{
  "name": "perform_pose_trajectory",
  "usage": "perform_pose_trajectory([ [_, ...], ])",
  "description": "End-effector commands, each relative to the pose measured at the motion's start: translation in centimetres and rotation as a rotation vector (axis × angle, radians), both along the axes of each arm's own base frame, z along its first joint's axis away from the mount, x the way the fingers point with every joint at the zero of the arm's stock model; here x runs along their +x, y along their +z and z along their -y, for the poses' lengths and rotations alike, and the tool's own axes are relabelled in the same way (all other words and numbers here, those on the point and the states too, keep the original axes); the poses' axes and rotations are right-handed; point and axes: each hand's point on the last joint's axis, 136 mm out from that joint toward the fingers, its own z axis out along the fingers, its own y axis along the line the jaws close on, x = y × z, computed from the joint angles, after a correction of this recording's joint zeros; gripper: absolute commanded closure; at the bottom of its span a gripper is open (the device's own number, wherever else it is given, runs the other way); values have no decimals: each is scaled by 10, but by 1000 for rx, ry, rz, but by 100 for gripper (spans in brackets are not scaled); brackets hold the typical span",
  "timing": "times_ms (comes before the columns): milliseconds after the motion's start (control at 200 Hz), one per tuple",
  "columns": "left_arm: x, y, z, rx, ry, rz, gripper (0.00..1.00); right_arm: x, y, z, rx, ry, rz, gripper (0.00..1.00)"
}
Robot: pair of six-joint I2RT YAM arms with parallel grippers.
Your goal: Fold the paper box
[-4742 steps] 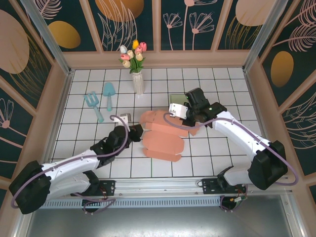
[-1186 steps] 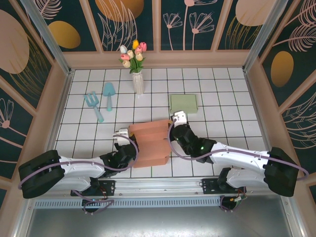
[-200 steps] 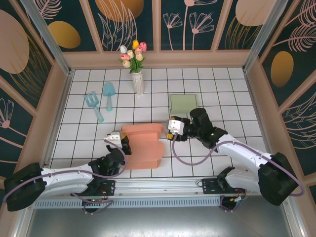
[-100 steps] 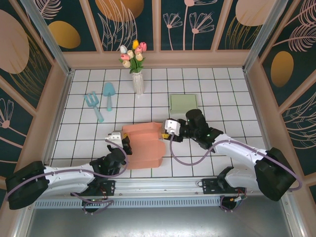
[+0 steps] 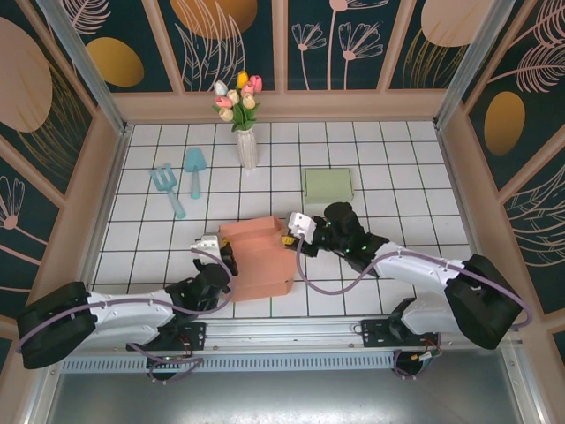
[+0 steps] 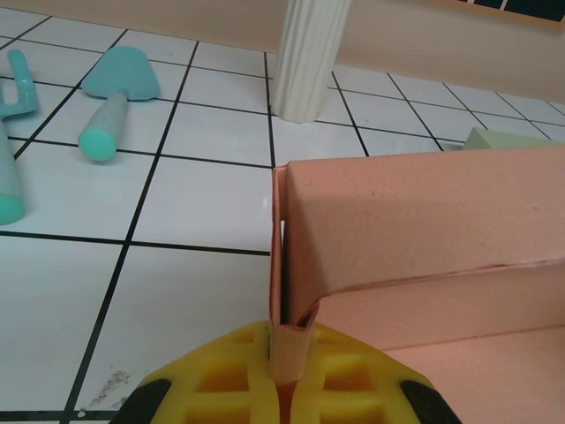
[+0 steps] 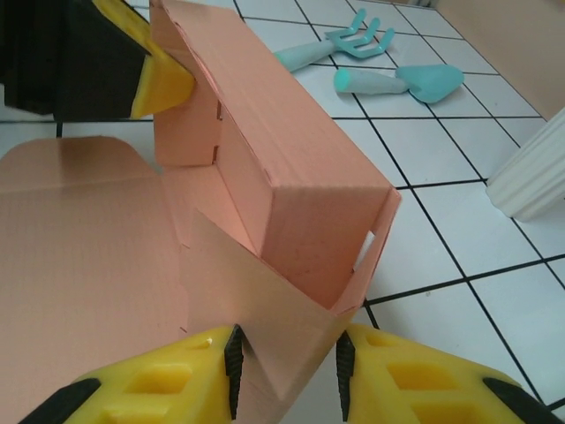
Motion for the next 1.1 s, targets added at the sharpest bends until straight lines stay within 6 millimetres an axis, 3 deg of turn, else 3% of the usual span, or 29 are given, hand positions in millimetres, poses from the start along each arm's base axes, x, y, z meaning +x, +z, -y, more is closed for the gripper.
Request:
perform_pose_trajectory([
  [0,4,9,7,-43,17,3,100,8,11,-8,98,-84,-3,65],
  [395,7,5,17,-52,12,-33,100,26,-1,-20,193,-313,-11,66],
  [786,4,5,29,-99,-25,-82,100,48,-10,-20,192,-495,48,75],
  [1096,9,3,40,-121,2,-139,100,48,-22,-26,153,-497,81,73],
])
